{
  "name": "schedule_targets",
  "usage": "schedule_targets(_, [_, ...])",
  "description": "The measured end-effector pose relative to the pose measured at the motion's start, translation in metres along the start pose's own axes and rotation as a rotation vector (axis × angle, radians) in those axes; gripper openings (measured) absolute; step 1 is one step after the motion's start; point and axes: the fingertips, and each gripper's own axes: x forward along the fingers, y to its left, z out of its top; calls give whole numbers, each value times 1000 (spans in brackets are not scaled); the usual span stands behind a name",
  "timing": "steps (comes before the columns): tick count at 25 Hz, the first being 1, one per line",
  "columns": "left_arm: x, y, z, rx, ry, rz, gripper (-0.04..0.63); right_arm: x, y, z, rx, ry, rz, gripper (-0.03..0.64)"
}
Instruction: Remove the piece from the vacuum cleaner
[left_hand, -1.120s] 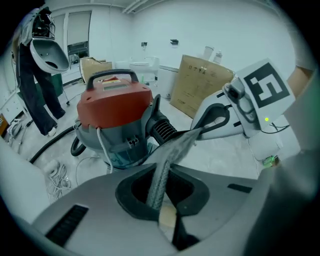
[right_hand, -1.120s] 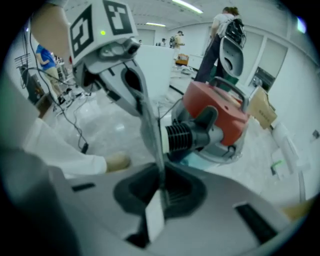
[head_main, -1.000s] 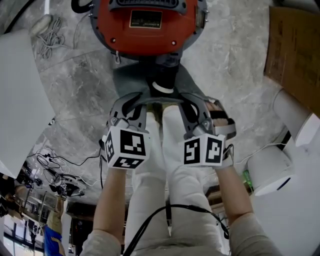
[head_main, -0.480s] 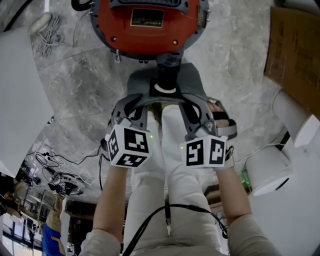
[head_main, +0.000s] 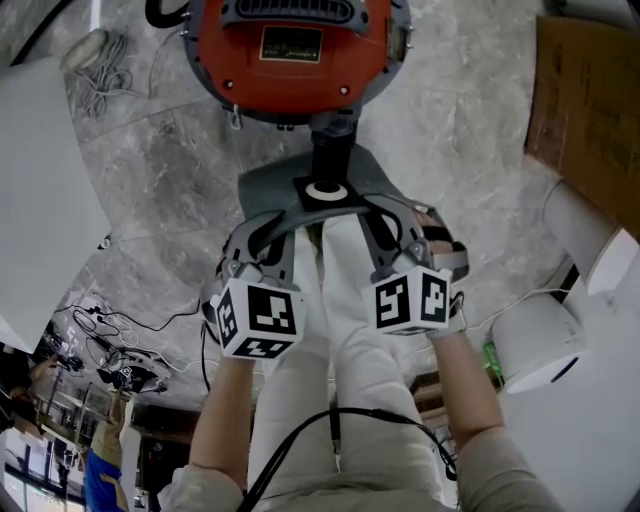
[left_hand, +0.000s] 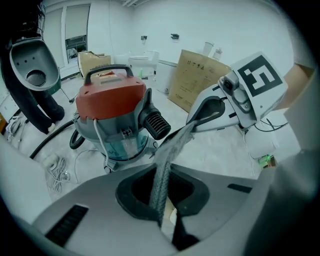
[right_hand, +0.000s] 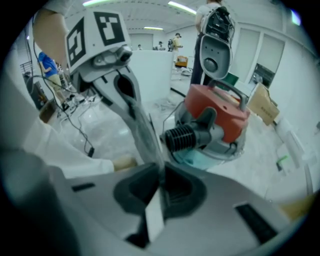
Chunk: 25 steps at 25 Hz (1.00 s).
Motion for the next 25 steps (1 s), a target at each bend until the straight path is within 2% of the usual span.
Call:
schedule_targets(8, [-36, -16, 8, 33, 5, -21, 31, -42, 18, 11, 70, -33, 62, 32])
schedule_targets(15, [-79, -31, 29, 72, -37, -22, 31, -89, 18, 28, 137, -86, 81, 32])
schedule_targets(20, [-120, -47, 43, 56, -41, -83, 31, -137, 27, 45, 183, -93, 135, 32])
schedule_targets(25, [-158, -51, 71, 137, -58, -98, 31, -175, 25, 62, 205, -120, 136, 32])
